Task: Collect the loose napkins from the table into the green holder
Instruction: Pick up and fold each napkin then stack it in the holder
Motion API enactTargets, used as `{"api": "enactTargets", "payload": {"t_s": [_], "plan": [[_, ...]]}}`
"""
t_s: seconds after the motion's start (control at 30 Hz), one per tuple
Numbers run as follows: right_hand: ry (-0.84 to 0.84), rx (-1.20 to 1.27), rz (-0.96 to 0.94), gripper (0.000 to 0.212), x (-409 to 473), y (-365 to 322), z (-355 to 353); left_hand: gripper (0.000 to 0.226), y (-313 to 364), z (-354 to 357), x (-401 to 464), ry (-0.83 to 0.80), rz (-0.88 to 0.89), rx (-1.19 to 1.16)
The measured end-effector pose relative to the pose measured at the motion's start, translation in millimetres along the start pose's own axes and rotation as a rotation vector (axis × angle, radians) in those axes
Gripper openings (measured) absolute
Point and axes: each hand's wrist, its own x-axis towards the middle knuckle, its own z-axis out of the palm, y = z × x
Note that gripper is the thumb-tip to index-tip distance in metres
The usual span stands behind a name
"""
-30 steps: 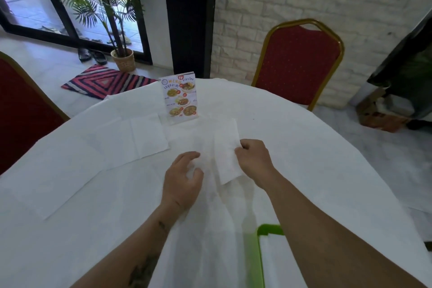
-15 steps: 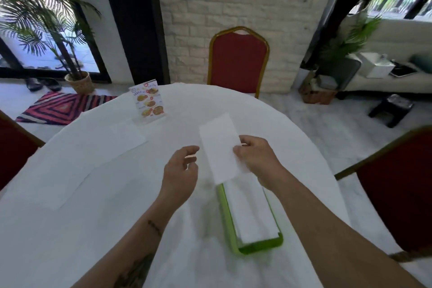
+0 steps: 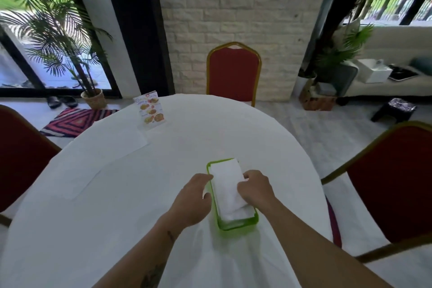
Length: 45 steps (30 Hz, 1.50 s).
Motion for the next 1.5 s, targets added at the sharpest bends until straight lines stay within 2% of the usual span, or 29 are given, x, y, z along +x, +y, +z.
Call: {"api": "enactTargets", "payload": {"t_s": [0.1, 0.23, 0.37, 0.47, 0.57, 0.7, 0.83, 1.03, 1.27, 1.4, 1.5], "plan": [[0.012, -0.194, -0.07, 0.041, -7.4, 2.8, -5.1, 0.053, 13.3, 10.1, -7.0, -0.012, 0.016, 0.081], [0.016, -0.348, -0.261, 0.053, -17.3, 14.0, 0.8, 0.05, 25.6, 24.4, -15.9, -0.023, -0.021, 0.165], [-0.14, -0.479, -0.376, 0.038, -25.1, 27.3, 6.5, 0.048, 33.2, 31.8, -23.3, -0.055, -0.064, 0.239], [-0.124, -0.532, -0.433, 0.039, -26.5, 31.7, 6.5, 0.049, 33.0, 33.9, -28.0, -0.087, -0.094, 0.28], [-0.188, -0.591, -0.472, 0.041, -26.9, 30.9, 5.0, 0.048, 35.9, 34.0, -33.0, -0.096, -0.097, 0.294], [-0.16, -0.515, -0.47, 0.051, -24.7, 16.1, -0.9, 0.041, 33.5, 24.6, -36.8, 0.024, -0.097, 0.127], [-0.123, -0.423, -0.528, 0.05, -24.6, -15.8, 4.5, 0.032, 17.7, -8.2, -40.7, 0.186, -0.179, -0.082], [-0.154, -0.332, -0.59, 0.048, -28.1, -82.9, 61.2, 0.03, -38.9, -76.7, -49.5, 0.31, -0.296, -0.245], [-0.292, -0.333, -0.495, 0.049, -36.8, -149.0, 159.5, 0.031, -151.8, -144.4, -67.1, 0.358, -0.448, -0.315], [-0.341, -0.346, -0.437, 0.048, -40.3, -174.1, 206.5, 0.035, -220.4, -174.0, -65.8, 0.331, -0.531, -0.332], [-0.357, -0.365, -0.397, 0.049, -41.5, -185.4, 227.5, 0.047, -262.8, -189.2, -57.2, 0.258, -0.58, -0.286]]}}
